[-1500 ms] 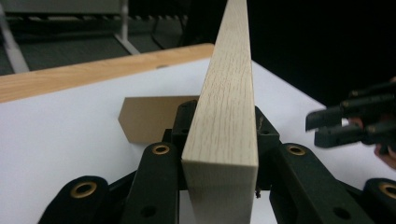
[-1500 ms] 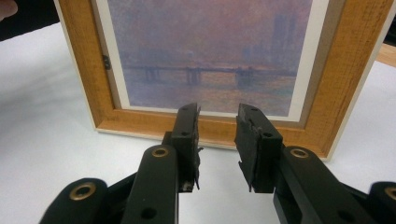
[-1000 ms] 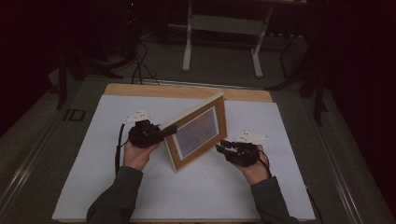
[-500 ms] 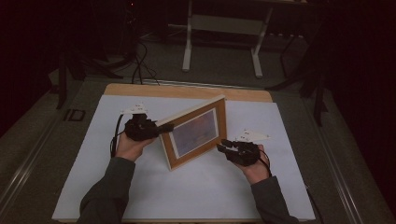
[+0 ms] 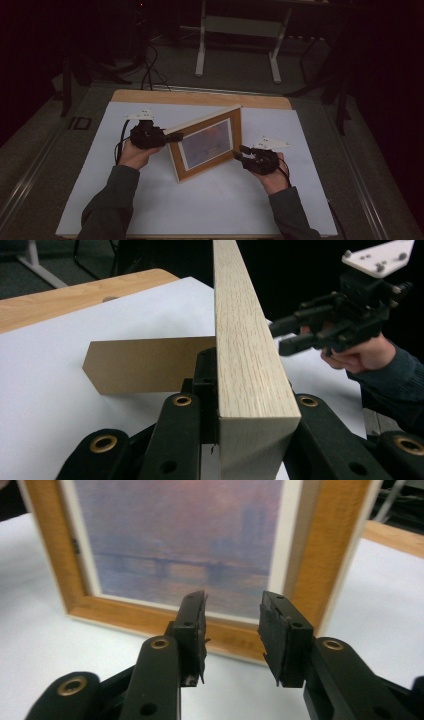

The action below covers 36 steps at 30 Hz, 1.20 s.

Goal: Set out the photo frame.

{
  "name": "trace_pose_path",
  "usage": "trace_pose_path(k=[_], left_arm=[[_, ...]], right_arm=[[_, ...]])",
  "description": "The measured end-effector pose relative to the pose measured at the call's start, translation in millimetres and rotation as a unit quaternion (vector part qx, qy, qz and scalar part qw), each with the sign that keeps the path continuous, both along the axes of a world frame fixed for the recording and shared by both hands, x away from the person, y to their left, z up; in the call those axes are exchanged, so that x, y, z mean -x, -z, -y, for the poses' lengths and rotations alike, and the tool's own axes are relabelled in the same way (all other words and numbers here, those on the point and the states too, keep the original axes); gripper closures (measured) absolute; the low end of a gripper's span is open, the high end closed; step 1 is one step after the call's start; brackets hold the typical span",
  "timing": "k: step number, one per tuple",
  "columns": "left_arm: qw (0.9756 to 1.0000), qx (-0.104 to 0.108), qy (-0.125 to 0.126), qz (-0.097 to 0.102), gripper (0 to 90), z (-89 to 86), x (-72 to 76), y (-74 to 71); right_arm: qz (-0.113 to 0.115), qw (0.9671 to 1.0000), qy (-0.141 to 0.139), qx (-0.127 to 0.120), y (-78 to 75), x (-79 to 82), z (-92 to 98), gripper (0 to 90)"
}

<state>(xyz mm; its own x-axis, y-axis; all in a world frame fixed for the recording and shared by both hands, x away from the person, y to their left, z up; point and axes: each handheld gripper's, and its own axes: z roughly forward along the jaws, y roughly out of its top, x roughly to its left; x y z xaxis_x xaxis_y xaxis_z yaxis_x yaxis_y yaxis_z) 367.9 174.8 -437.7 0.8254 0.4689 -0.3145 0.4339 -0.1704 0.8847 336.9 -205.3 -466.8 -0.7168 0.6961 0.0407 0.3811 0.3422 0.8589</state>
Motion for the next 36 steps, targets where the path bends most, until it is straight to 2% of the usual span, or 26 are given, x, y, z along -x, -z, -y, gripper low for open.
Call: trace_pose_path(k=[8,10,11,13,14,16,18,22,23,24,27,30,31,36], left_arm=[[0.9998,-0.01,0.016,0.004,76.5,-0.2,-5.1,-2.8],[0.9997,-0.011,0.02,0.005,76.6,-0.6,-7.8,-3.3],[0.9997,-0.01,0.02,0.004,76.6,-1.0,-8.8,-2.9],[0.9997,-0.008,0.021,0.003,76.6,-1.5,-10.4,-2.1],[0.9997,-0.009,0.022,0.004,76.6,-1.3,-10.8,-2.3],[0.9997,-0.009,0.021,0.005,76.5,0.3,-11.5,-2.2],[0.9997,-0.009,0.019,0.007,76.5,0.6,-11.3,-2.0],[0.9999,-0.015,0.003,0.008,75.8,1.7,-8.7,-2.6],[0.9999,-0.012,0.001,0.004,69.7,1.9,-7.9,-2.8],[0.9999,-0.011,0.001,-0.001,69.7,1.7,-7.1,-2.7],[0.9999,-0.007,-0.014,-0.007,59.3,-1.0,-1.8,-1.7],[0.9994,0.004,-0.033,-0.009,56.1,-7.2,4.7,-1.1],[0.9986,-0.001,-0.053,-0.006,54.1,-10.2,10.1,-1.1],[0.9971,-0.018,-0.072,-0.015,53.0,-12.3,18.7,1.0]], right_arm=[[0.007,0.9994,0.024,-0.024,-15.7,-24.6,11.8,50.8],[0.007,0.9994,0.026,-0.022,-22.9,-40.3,11.7,46.0],[0.007,0.9994,0.026,-0.022,-22.9,-40.3,11.7,46.0],[0.0,0.9993,0.022,-0.03,-24.3,-54.1,11.0,42.2],[0.0,0.9993,0.022,-0.03,-24.3,-54.1,11.0,42.2],[-0.008,0.9989,0.029,-0.037,-23.2,-67.2,8.8,40.0],[-0.01,0.9986,0.027,-0.043,-23.1,-71.2,7.9,39.1],[-0.012,0.9986,0.021,-0.047,-24.7,-82.8,1.3,37.7],[-0.013,0.9984,0.016,-0.052,-25.8,-87.3,-0.6,37.9],[-0.013,0.9984,0.016,-0.052,-25.8,-87.3,-0.6,37.9],[-0.022,0.9981,0.001,-0.058,-25.7,-94.6,-2.2,39.6],[-0.026,0.9976,-0.007,-0.063,-25.2,-96.9,-1.8,39.8],[-0.028,0.9971,-0.015,-0.069,-25.0,-98.5,-1.7,40.1],[-0.029,0.9965,-0.028,-0.074,-25.3,-100.7,-2.7,40.3]])
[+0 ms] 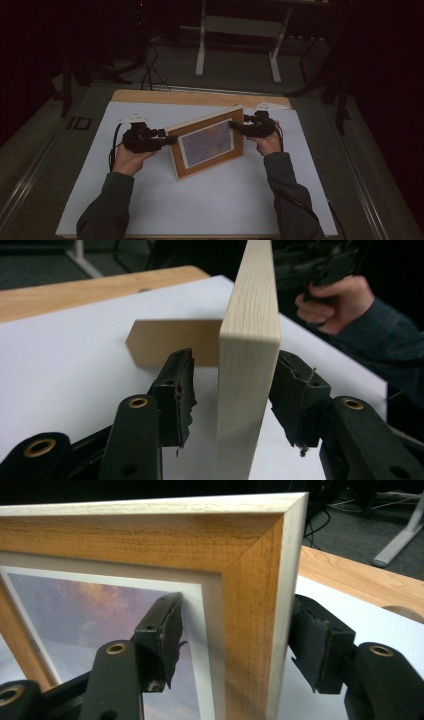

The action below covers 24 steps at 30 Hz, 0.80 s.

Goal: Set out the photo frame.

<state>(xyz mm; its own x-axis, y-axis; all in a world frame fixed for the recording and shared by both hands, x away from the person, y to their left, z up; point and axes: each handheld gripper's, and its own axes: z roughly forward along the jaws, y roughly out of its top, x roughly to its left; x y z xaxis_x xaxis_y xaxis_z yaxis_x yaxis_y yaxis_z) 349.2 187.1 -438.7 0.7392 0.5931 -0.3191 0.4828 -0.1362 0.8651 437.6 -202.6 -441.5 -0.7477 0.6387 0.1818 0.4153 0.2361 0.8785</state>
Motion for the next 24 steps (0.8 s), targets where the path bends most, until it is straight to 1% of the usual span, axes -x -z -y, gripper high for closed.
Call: trace_pose_path(k=[3,5,7,8,9,10,11,14,16,20,24], left_arm=[[0.9998,-0.015,-0.014,-0.002,54.0,0.6,3.9,1.9],[0.9994,-0.025,-0.024,0.001,57.0,2.5,6.8,3.2],[0.9991,-0.033,-0.024,0.002,60.9,5.5,8.9,3.3],[0.999,-0.037,-0.025,0.006,64.7,7.3,9.9,2.9],[0.9987,-0.042,-0.029,0.008,64.7,8.8,10.6,2.3],[0.9987,-0.04,-0.031,0.009,65.9,10.2,10.9,1.9],[0.9987,-0.039,-0.03,0.011,69.8,11.0,11.1,1.7],[0.9985,-0.038,-0.036,0.014,70.1,12.2,11.4,1.9],[0.9985,-0.038,-0.037,0.014,70.3,12.2,11.7,2.2],[0.9982,-0.039,-0.043,0.016,70.4,13.3,11.9,2.1],[0.9985,-0.03,-0.044,0.012,71.0,12.4,9.5,3.2]], right_arm=[[-0.001,1.0,-0.005,-0.003,0.6,-1.2,0.7,40.4],[-0.002,0.9999,-0.008,-0.006,1.0,-2.0,1.5,40.7],[-0.003,0.9999,-0.013,-0.007,1.3,-3.4,2.1,40.2],[-0.006,0.9998,-0.018,-0.008,1.2,-5.2,2.4,38.8],[-0.006,0.9998,-0.018,-0.008,1.2,-5.2,2.4,38.8],[-0.007,0.9997,-0.02,-0.008,1.2,-6.3,2.2,37.8],[-0.007,0.9997,-0.024,-0.006,0.7,-7.4,1.3,35.8],[-0.008,0.9996,-0.028,-0.005,1.0,-8.8,0.1,33.5],[-0.012,0.9992,-0.037,-0.002,1.9,-10.9,-1.7,31.2],[-0.014,0.9989,-0.045,-0.003,2.1,-12.6,-2.3,31.5],[-0.026,0.9983,-0.051,-0.012,2.9,-14.9,-1.3,33.8]])
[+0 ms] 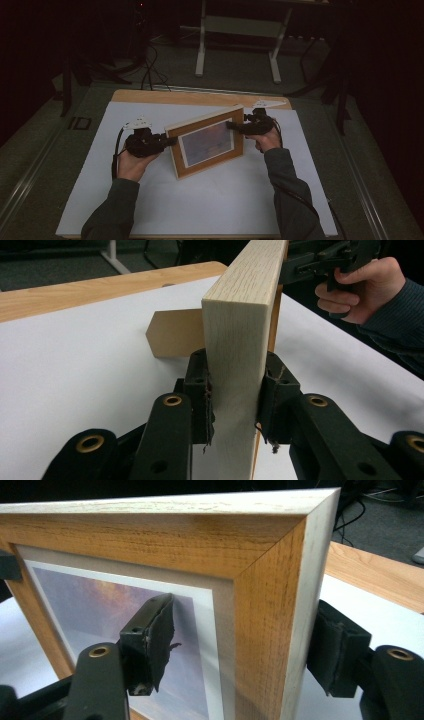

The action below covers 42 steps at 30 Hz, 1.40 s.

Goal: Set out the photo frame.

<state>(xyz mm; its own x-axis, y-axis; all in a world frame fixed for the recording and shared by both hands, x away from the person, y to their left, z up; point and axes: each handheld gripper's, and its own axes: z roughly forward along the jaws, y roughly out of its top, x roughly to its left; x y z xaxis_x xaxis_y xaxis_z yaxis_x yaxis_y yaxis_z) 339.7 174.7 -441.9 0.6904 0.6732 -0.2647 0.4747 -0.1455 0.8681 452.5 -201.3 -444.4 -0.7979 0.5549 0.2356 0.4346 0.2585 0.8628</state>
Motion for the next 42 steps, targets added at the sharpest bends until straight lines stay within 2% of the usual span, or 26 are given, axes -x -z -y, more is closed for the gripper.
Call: trace_pose_path(k=[11,18,33,42], left_arm=[[0.9999,0.015,0.001,-0.004,71.5,-1.8,-5.0,2.1],[0.9996,0.026,-0.008,-0.008,71.4,-1.4,-7.7,2.9],[0.9997,0.021,-0.003,-0.008,70.4,0.3,-13.1,2.1],[0.9996,0.023,-0.009,-0.011,69.5,1.6,-18.7,2.6]], right_arm=[[-0.006,1.0,0.003,-0.001,-0.5,-0.4,2.3,35.9],[-0.005,0.9999,0.011,-0.005,0.4,0.9,4.1,37.4],[-0.006,0.9998,0.015,-0.008,1.2,6.3,12.8,42.4],[-0.017,0.9992,0.022,-0.028,4.3,11.4,21.5,48.0]])
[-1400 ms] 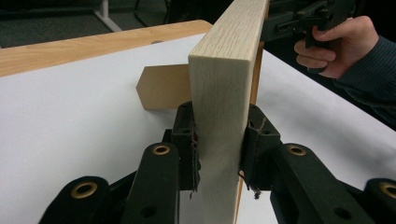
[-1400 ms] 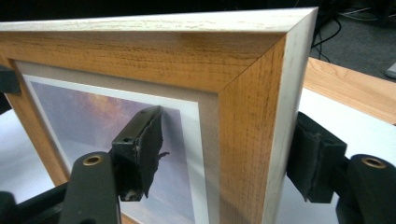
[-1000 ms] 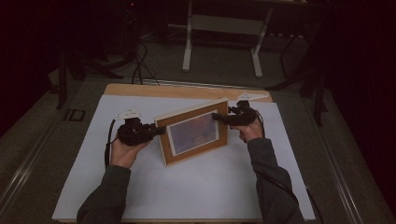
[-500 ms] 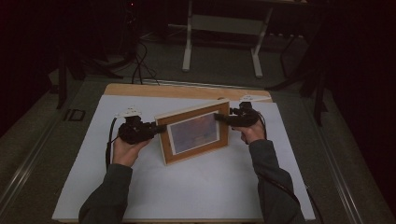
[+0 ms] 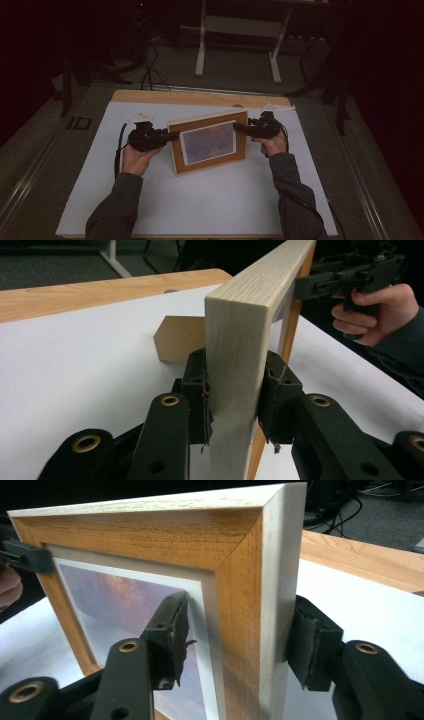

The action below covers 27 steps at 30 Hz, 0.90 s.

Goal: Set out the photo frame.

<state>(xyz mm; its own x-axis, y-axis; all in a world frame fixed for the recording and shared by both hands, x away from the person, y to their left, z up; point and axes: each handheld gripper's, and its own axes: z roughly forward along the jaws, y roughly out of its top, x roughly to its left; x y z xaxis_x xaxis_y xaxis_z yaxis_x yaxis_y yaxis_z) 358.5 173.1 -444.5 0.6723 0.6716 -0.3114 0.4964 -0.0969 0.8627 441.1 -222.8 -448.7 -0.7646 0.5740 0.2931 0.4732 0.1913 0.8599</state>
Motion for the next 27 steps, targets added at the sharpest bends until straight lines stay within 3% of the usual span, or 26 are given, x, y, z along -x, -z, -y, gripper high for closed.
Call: trace_pose_path(k=[27], left_arm=[[1.0,0.005,0.006,0.002,67.7,-2.3,-13.2,2.7]], right_arm=[[0.003,1.0,0.008,0.002,3.0,15.3,8.7,56.0]])
